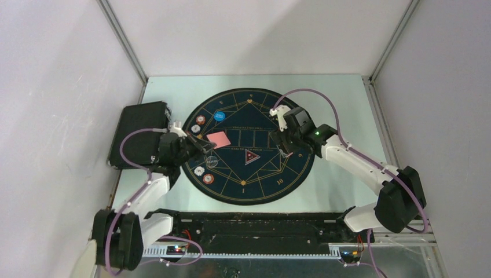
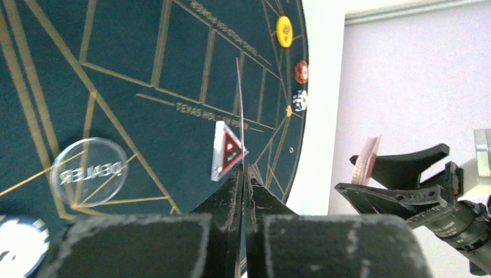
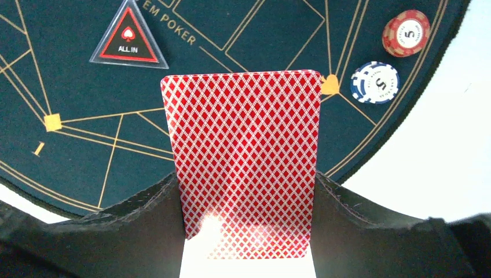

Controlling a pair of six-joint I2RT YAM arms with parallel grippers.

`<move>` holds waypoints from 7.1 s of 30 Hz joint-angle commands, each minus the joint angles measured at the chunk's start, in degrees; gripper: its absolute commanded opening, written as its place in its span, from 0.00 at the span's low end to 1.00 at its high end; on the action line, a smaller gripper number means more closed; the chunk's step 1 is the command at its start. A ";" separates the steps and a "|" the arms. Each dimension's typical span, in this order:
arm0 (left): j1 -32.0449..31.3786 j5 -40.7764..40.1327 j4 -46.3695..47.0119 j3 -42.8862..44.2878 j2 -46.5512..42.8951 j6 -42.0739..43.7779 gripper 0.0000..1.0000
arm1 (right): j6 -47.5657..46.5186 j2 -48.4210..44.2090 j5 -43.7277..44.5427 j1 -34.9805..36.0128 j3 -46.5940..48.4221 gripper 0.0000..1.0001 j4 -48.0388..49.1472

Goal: Distribute texas hold em gaming equipment

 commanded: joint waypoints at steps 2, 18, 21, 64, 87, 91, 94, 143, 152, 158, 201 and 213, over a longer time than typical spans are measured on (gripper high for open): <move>-5.90 -1.69 12.29 9.36 8.80 -3.93 0.00 | 3.76 -2.59 3.50 -1.47 0.51 0.00 2.13; -15.57 0.29 7.36 66.79 60.92 -6.31 0.00 | 7.97 -2.99 7.19 -5.18 0.43 0.00 -1.64; -16.41 -3.09 4.66 72.80 64.45 -7.31 0.00 | 8.20 -2.51 7.38 -5.37 0.36 0.00 -1.43; -21.01 -17.15 -8.14 84.88 79.44 -15.78 0.39 | 8.06 -1.97 9.14 -5.73 0.47 0.00 -1.98; -18.05 20.19 14.96 17.53 26.32 -0.02 1.00 | -10.21 -1.09 -4.61 3.53 -0.10 0.00 -2.46; -19.21 24.89 24.70 9.91 21.82 -2.78 1.00 | -11.93 -0.20 -7.03 4.99 -0.10 0.00 -2.54; -19.94 24.14 25.48 7.82 19.42 -1.67 1.00 | -13.24 -0.15 -9.19 6.07 -0.10 0.00 -2.54; -25.51 14.75 6.40 17.82 24.91 9.59 0.55 | -13.18 -2.95 -12.17 9.74 0.51 0.00 -4.47; -25.49 15.08 5.62 17.72 21.50 9.90 0.41 | -12.42 -2.70 -11.84 9.00 0.50 0.00 -3.92; -25.47 15.59 5.16 17.99 21.01 9.90 0.26 | -12.00 -2.48 -11.32 8.72 0.52 0.00 -3.87; -24.67 3.15 -13.20 20.24 9.99 19.53 0.02 | -11.15 -1.74 -10.49 8.14 0.52 0.00 -4.59; -22.15 9.66 -5.58 17.07 5.79 14.54 0.00 | -10.86 -1.44 -10.34 7.59 0.51 0.00 -4.21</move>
